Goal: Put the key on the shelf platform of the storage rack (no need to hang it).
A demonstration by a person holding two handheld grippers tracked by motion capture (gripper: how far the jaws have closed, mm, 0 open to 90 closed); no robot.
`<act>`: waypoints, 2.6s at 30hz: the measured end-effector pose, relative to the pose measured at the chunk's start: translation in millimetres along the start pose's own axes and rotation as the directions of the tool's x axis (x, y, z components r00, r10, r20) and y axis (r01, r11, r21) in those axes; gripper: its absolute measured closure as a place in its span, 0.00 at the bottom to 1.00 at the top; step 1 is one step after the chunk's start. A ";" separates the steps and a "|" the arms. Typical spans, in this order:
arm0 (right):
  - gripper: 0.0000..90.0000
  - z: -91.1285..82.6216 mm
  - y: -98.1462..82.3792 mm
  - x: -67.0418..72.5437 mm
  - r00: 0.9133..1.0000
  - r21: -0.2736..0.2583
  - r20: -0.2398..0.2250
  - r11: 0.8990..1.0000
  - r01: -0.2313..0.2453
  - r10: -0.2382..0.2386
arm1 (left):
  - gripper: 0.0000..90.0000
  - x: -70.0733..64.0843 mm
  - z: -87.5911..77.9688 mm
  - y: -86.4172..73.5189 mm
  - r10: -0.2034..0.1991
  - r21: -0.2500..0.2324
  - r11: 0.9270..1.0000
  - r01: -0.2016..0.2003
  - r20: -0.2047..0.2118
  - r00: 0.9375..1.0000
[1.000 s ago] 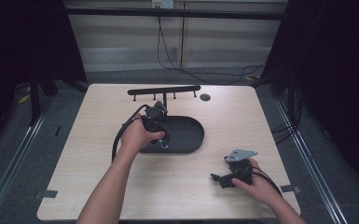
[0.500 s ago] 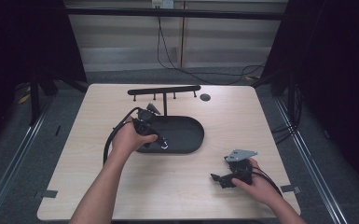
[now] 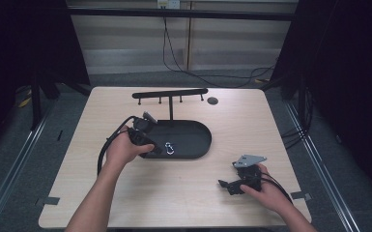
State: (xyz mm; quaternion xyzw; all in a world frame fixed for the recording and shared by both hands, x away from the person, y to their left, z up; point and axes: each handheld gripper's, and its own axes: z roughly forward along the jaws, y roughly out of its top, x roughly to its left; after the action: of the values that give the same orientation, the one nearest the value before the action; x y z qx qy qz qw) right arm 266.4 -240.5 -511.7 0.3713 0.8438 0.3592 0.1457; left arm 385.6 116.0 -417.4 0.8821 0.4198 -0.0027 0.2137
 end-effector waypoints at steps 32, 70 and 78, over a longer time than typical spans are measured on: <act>0.10 0.0 0.0 0.0 1.000 0.000 0.000 1.000 0.000 0.000 | 0.30 31.8 -7.6 -48.3 -0.039 -0.037 0.999 0.038 -0.016 0.999; 0.10 0.0 0.0 0.0 1.000 0.000 0.000 1.000 0.000 0.000 | 0.21 50.2 -11.3 -95.8 -0.067 -0.061 0.996 0.067 -0.009 0.998; 0.10 -0.1 0.0 0.1 1.000 0.001 0.000 1.000 -0.001 0.001 | 0.20 53.0 -7.7 -105.1 -0.071 -0.072 0.995 0.070 -0.010 0.997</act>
State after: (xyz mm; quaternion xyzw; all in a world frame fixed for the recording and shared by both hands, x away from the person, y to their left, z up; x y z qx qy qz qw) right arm 266.3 -240.5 -511.6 0.3717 0.8437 0.3590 0.1452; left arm 340.7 216.6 -459.6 0.8584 0.4519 0.0103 0.2425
